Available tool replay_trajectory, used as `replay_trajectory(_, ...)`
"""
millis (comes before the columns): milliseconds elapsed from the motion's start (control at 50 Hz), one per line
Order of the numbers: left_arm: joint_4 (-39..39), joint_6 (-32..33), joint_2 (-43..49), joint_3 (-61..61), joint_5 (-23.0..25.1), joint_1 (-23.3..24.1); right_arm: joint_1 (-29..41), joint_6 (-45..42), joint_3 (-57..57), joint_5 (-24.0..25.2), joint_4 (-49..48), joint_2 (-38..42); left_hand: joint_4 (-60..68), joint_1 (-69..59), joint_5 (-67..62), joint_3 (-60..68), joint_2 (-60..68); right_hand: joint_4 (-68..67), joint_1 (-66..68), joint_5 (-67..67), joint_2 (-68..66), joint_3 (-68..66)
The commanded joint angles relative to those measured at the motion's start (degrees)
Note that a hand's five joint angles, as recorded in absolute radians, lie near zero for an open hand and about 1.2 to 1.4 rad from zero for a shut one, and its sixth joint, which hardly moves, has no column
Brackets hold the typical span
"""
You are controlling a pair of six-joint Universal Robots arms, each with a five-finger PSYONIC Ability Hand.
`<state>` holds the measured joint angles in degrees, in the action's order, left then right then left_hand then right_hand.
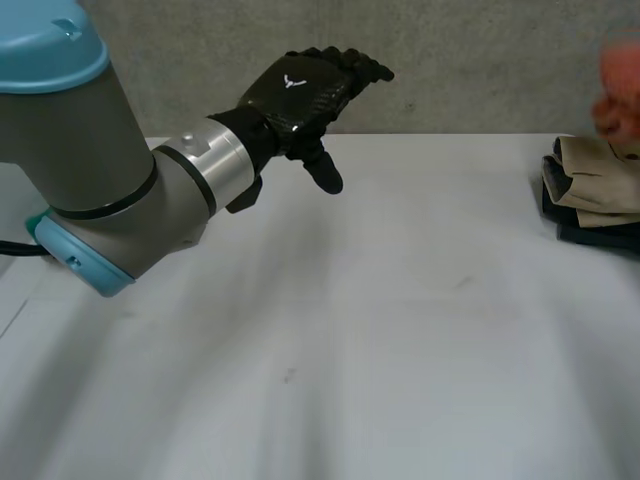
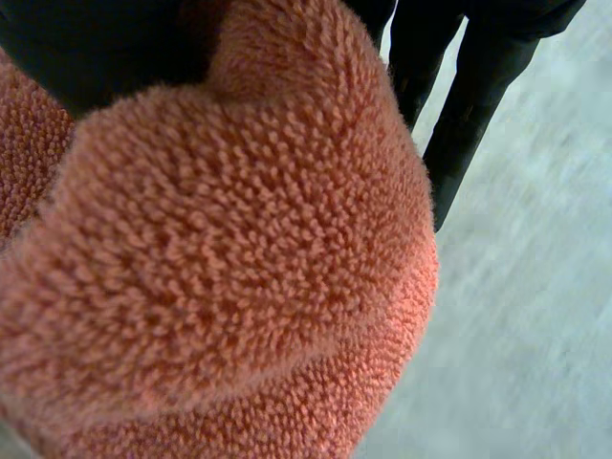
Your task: Fold the laundry.
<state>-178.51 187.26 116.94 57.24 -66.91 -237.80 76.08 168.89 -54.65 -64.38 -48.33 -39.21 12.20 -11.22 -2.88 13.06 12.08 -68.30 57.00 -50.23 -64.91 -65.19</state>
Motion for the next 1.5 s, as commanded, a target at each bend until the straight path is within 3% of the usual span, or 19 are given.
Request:
replay_trajectory(20, 0.0, 0.0, 0.9, 0.5, 0.0, 0.3, -5.8, 0.0, 2.1, 12.0, 0.3, 10.9, -1.0, 0.0, 1.7, -1.8, -0.9, -11.7, 23.0, -19.8, -15.1, -14.8)
replay_trajectory(100, 0.0, 0.1, 1.0, 1.1, 0.1, 0.6, -7.1, 0.8, 1.6, 17.2, 0.3, 11.8, -1.0, 0.0, 1.7, -1.8, -0.9, -11.7, 23.0, -19.8, -15.1, -14.8)
replay_trajectory(240, 0.0, 0.0, 0.9, 1.1, 0.0, 0.8, -8.0, 7.7, 0.9, 19.4, -0.8, 8.5, -0.8, -0.2, 1.5, -1.7, -0.7, -11.7, 23.0, -19.8, -15.1, -14.8)
replay_trajectory(300, 0.0, 0.0, 0.8, 1.2, 0.0, 0.9, -8.1, 11.5, 0.2, 17.7, -1.6, 5.8, -0.8, -0.2, 1.5, -1.7, -0.7, 54.7, -43.3, 46.6, 51.3, 51.5)
replay_trajectory(320, 0.0, 0.0, 0.7, 1.2, 0.0, 1.0, -8.1, 12.2, -0.1, 17.1, -1.4, 4.9, -0.8, -0.2, 1.5, -1.7, -0.7, 58.3, -47.0, 50.2, 54.9, 55.2)
replay_trajectory(400, 0.0, -0.1, 0.5, 1.4, 0.0, 1.6, -8.2, 13.0, -5.6, 10.4, 2.2, -3.6, -0.8, -0.2, 1.5, -1.7, -0.7, 58.3, -47.0, 50.2, 54.9, 55.2)
replay_trajectory(540, 0.0, -0.1, 0.1, 1.4, 0.0, 2.4, -10.0, 8.5, -14.5, 6.4, 17.2, -17.0, -0.8, -0.2, 1.5, -1.7, -0.7, 58.3, -47.0, 50.2, 54.9, 55.2)
replay_trajectory(640, 0.0, -0.1, -0.3, 1.4, 0.0, 2.7, -14.4, -3.7, -17.9, 2.4, 30.4, -23.4, -0.8, -0.2, 1.5, -1.7, -0.7, 58.3, -47.0, 50.2, 54.9, 55.2)
replay_trajectory(720, -0.1, -0.3, -1.3, 1.2, 0.0, 2.8, -17.0, -16.5, -17.0, -4.1, 39.5, -26.9, -0.8, -0.2, 1.5, -1.7, -0.7, 58.3, -47.0, 50.2, 54.9, 55.2)
replay_trajectory(800, -0.5, -1.5, -2.3, 0.0, 0.0, 2.5, -17.5, -26.2, -14.0, -15.6, 37.5, -28.0, -0.8, -0.2, 1.5, -1.7, -0.7, 58.3, -47.0, 50.2, 54.9, 55.2)
replay_trajectory(880, -1.2, -3.3, -3.5, -3.4, -0.8, 1.8, -11.8, -24.7, -14.6, -16.9, 27.8, -32.0, -0.8, -0.2, 1.5, -1.7, -0.7, 58.3, -47.0, 50.2, 54.9, 55.2)
replay_trajectory(940, -1.3, -3.1, -4.6, -5.7, -4.7, -0.4, -8.0, -22.1, -17.4, -15.5, 21.4, -35.1, -0.8, -0.2, 1.5, -1.7, -0.7, 58.3, -47.0, 50.2, 54.9, 55.2)
replay_trajectory(1020, -1.1, -0.2, -7.4, -5.7, -11.0, -8.4, -0.3, -17.9, -27.7, -10.8, 12.1, -42.5, -0.8, -0.2, 1.5, -1.7, -0.7, 58.3, -47.0, 50.2, 54.9, 55.2)
replay_trajectory(1120, 0.2, 15.4, -7.6, -1.2, -13.3, -22.3, 8.8, -17.8, -36.8, -8.0, 9.9, -43.7, -1.1, 0.2, 1.8, -2.0, -1.0, 58.3, -47.0, 50.2, 54.9, 55.2)
replay_trajectory(1220, -0.4, 24.9, -2.4, 3.1, -12.2, -28.9, 16.5, -18.5, -44.9, -8.0, 10.3, -43.0, -1.1, 0.2, 1.8, -2.0, -1.0, 58.3, -47.0, 50.2, 54.9, 55.2)
replay_trajectory(1400, -2.8, 26.1, 17.6, -2.5, -0.3, -38.2, 20.1, -21.1, -54.1, -8.1, 11.3, -35.9, -0.1, -0.8, 0.8, -1.0, 0.0, 58.3, -47.0, 50.2, 54.9, 55.2)
replay_trajectory(1500, -4.6, 26.2, 26.3, -8.2, 0.4, -39.5, 19.9, -21.4, -55.1, -8.1, 11.7, -35.0, 0.2, -1.2, 0.5, -0.7, 0.3, 58.3, -47.0, 50.2, 54.9, 55.2)
